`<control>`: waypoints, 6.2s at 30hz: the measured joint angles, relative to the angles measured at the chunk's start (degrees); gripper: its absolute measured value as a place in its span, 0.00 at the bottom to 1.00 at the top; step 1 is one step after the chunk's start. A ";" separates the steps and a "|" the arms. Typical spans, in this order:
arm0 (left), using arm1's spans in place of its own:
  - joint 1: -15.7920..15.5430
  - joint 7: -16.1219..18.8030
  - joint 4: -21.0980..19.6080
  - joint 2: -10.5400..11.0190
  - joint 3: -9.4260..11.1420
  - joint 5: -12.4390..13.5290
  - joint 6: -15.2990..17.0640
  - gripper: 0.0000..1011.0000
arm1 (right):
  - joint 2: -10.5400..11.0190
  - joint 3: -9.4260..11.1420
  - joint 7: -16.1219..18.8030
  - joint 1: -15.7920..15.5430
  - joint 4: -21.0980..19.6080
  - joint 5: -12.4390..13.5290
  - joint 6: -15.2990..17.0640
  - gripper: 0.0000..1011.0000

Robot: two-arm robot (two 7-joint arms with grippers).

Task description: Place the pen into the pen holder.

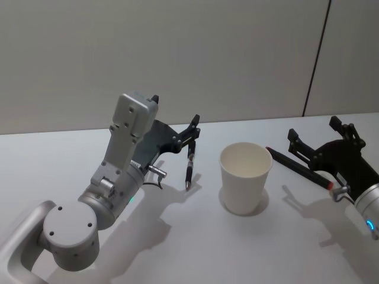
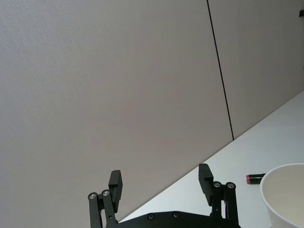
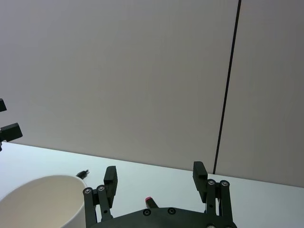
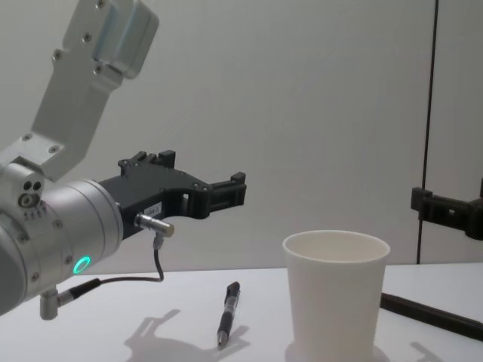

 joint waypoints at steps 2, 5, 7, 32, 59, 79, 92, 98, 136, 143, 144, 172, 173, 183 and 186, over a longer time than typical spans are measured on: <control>0.00 0.00 0.00 0.00 0.00 0.00 0.00 0.99 | 0.00 0.00 0.00 0.00 0.00 0.00 0.00 0.99; 0.00 0.00 0.00 0.00 0.00 0.00 0.00 0.99 | 0.00 0.00 0.00 0.00 0.00 0.00 0.00 0.99; 0.00 0.00 0.00 0.00 0.00 0.00 0.00 0.99 | 0.00 0.00 0.00 0.00 0.00 0.00 0.00 0.99; 0.00 0.00 0.00 0.00 0.00 0.00 0.00 0.99 | 0.00 0.00 0.00 0.00 0.00 0.00 0.00 0.99; 0.00 0.00 0.00 0.00 0.00 0.00 0.00 0.99 | 0.00 0.00 0.00 0.00 0.00 0.00 0.00 0.99; 0.00 0.00 0.00 0.00 0.00 0.00 0.00 0.99 | 0.00 0.00 0.00 0.00 0.00 0.00 0.00 0.99; 0.00 0.00 0.00 0.00 0.00 0.00 0.00 0.99 | 0.00 0.00 0.00 0.00 0.00 0.00 0.00 0.99; 0.00 0.00 0.00 0.00 0.00 0.00 0.00 0.99 | 0.00 0.00 0.00 0.00 0.00 0.00 0.00 0.99; 0.00 0.00 0.00 -0.01 0.00 0.00 0.00 0.99 | 0.00 0.00 0.00 -0.01 0.00 0.00 0.00 0.99; 0.00 0.00 0.00 0.00 0.00 0.00 0.00 0.99 | 0.00 0.00 0.00 0.00 0.00 0.00 0.00 0.99; 0.00 0.00 0.00 0.00 0.00 0.00 0.00 0.99 | 0.00 0.00 0.00 0.00 0.00 0.00 0.00 0.99; 0.00 0.00 0.00 0.00 0.00 0.00 0.00 0.99 | 1.66 0.88 5.89 3.19 -1.48 -3.85 6.47 0.99; 0.00 0.00 0.00 0.00 0.00 0.00 0.00 0.99 | 1.76 0.90 6.27 3.41 -1.38 -4.14 6.74 0.99; 0.00 0.00 0.00 0.00 0.00 0.00 0.00 0.99 | 1.64 0.75 11.76 8.36 2.49 -9.02 11.50 0.99; 0.00 0.00 0.00 0.00 0.00 0.00 0.00 0.99 | 1.17 0.64 12.91 10.31 4.36 -10.25 13.03 0.99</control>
